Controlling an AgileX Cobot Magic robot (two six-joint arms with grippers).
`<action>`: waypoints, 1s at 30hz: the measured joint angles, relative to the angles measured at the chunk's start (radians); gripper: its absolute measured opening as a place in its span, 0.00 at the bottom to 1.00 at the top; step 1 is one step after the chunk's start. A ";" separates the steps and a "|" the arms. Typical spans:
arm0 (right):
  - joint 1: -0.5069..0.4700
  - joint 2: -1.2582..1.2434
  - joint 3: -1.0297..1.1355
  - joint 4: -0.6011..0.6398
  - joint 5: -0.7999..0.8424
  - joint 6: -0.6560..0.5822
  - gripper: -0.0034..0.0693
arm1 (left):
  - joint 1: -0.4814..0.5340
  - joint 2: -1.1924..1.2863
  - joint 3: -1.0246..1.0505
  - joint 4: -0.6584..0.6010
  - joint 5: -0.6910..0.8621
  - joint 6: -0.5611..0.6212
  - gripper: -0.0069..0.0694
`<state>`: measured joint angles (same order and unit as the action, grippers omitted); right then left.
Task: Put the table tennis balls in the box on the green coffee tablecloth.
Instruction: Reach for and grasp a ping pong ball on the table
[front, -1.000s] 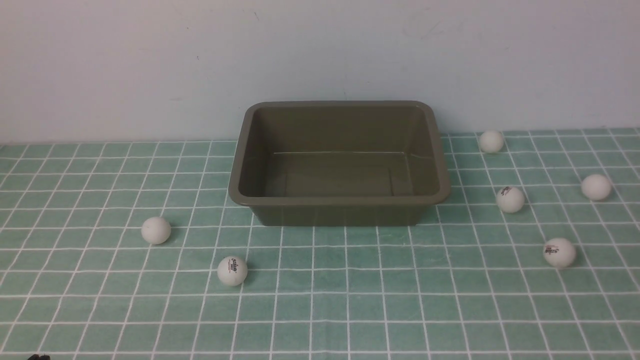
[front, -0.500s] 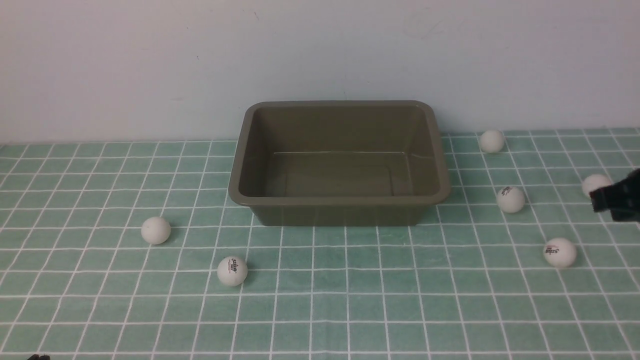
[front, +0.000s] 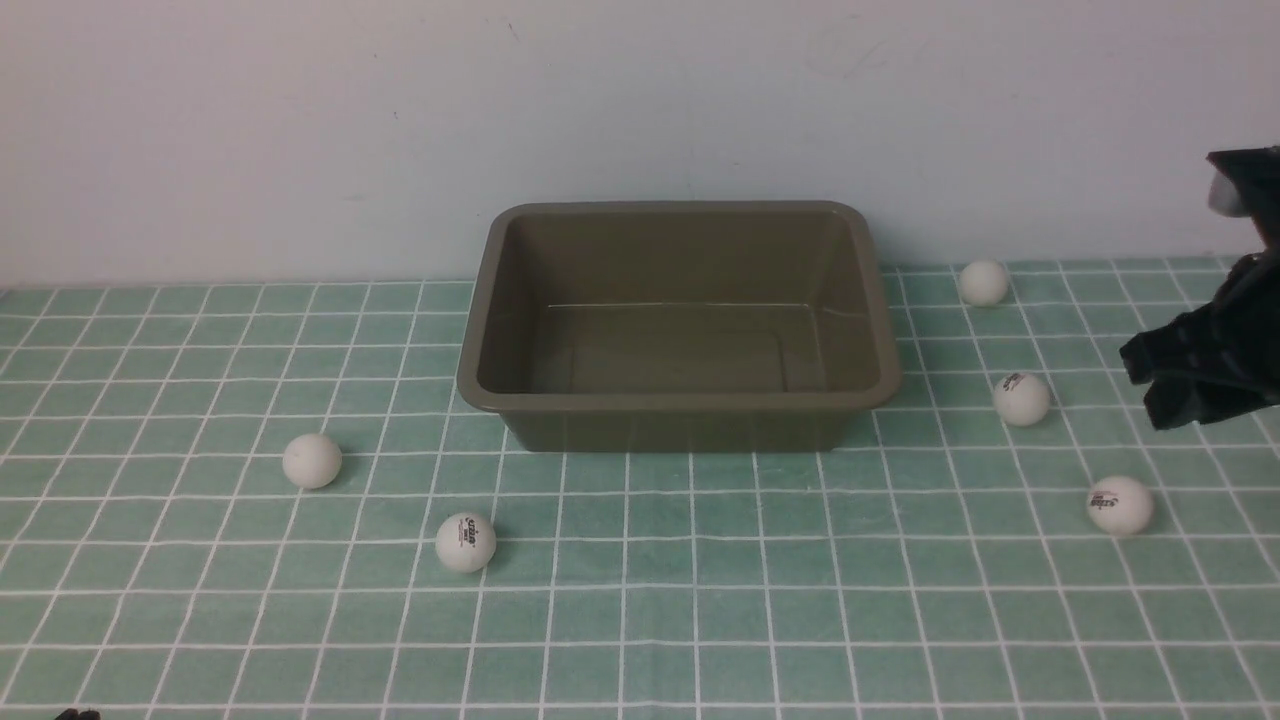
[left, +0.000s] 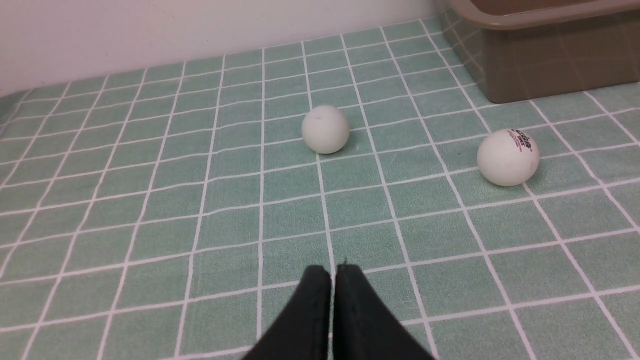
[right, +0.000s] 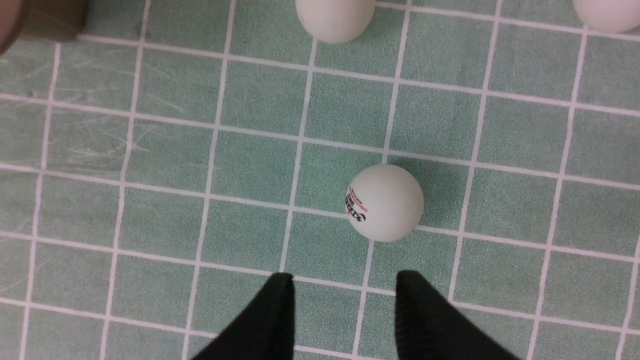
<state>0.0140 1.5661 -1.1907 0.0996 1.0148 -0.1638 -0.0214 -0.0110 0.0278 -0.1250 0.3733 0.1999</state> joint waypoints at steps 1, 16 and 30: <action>0.000 0.007 0.000 0.000 0.001 0.000 0.44 | 0.000 0.000 0.000 0.000 0.000 0.000 0.09; 0.000 0.135 0.000 -0.058 -0.089 0.050 0.86 | 0.000 0.000 0.000 0.000 0.000 0.000 0.09; 0.000 0.337 0.000 -0.072 -0.181 0.061 0.86 | 0.000 0.000 0.000 0.000 0.000 0.000 0.09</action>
<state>0.0140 1.9028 -1.1910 0.0272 0.8341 -0.1026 -0.0214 -0.0110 0.0278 -0.1250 0.3733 0.1999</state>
